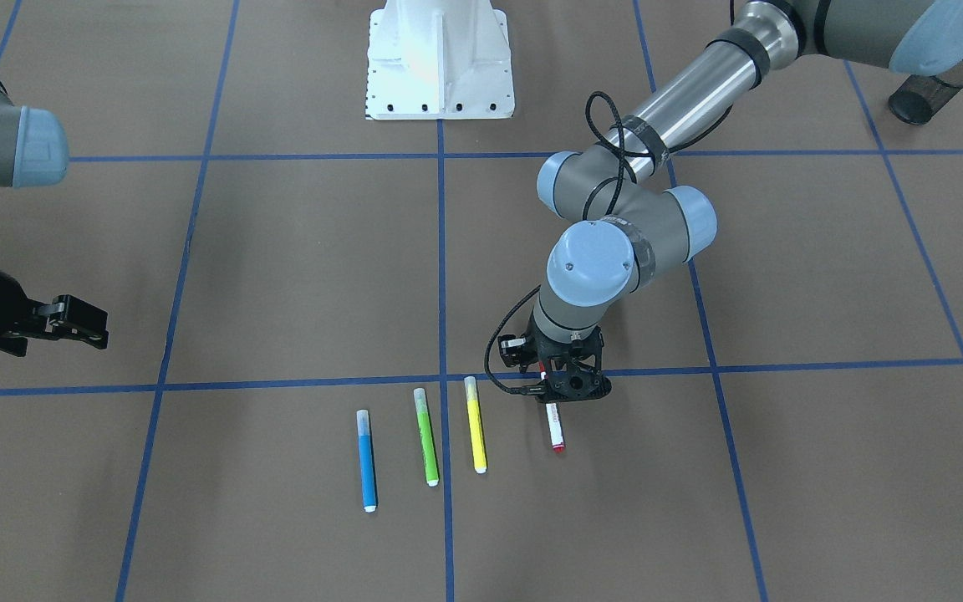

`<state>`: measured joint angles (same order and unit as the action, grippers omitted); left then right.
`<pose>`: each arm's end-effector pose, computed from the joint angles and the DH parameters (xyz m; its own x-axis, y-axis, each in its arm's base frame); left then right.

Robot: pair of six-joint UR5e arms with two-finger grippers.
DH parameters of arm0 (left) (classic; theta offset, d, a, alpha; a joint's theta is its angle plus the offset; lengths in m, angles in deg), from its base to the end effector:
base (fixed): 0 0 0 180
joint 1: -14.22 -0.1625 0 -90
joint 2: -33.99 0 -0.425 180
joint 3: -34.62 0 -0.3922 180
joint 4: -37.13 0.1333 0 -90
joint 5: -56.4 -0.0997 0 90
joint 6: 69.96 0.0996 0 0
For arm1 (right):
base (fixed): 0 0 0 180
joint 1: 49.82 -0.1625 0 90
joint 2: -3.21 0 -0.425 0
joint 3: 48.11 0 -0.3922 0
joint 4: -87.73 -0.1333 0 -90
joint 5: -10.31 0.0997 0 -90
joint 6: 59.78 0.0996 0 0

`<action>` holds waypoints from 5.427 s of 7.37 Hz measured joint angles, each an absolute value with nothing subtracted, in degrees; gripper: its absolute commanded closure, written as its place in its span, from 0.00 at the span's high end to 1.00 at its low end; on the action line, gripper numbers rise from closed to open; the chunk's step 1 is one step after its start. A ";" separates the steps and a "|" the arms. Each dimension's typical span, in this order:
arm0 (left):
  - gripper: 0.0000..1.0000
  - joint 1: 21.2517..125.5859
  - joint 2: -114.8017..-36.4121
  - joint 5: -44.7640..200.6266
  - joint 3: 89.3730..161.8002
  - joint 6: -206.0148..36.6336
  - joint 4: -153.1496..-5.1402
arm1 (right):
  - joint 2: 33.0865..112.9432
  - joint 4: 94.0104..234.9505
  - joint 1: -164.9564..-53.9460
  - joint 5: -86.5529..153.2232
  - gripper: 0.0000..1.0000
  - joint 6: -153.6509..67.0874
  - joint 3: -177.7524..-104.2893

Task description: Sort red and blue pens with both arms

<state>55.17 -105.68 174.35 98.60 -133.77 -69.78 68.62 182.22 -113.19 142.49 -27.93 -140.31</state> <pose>0.5597 -0.6004 0.2822 0.6688 -0.0642 -0.7406 0.0597 0.9977 -0.0325 -0.2307 -0.6083 0.4026 0.6845 -0.0392 0.7279 0.0630 0.9980 -0.0055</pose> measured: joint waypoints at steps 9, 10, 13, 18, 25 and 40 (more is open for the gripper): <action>0.00 61.83 -102.18 179.17 108.02 -133.70 -61.85 | 60.78 176.40 -110.82 143.88 0.98 -24.61 -131.40; 0.00 63.03 -99.32 179.96 111.64 -132.31 -60.99 | 58.60 170.71 -109.17 143.18 0.98 -21.70 -126.82; 0.00 66.58 -92.38 183.23 118.43 -124.61 -59.09 | 49.67 164.18 -101.94 135.27 0.99 -17.40 -117.16; 0.00 69.22 -89.95 183.45 119.66 -119.85 -58.84 | 41.12 163.71 -96.69 131.96 0.97 -15.44 -108.47; 0.00 80.07 -83.91 191.44 132.73 -106.24 -35.05 | 39.25 163.51 -94.75 130.50 0.82 -12.50 -104.55; 0.00 89.90 -74.64 189.82 136.92 -86.66 -29.75 | 33.93 159.28 -94.73 129.41 0.41 -12.50 -94.86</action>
<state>89.90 -74.64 189.82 136.92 -86.66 -29.75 33.93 159.28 -94.73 129.41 -12.50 -94.86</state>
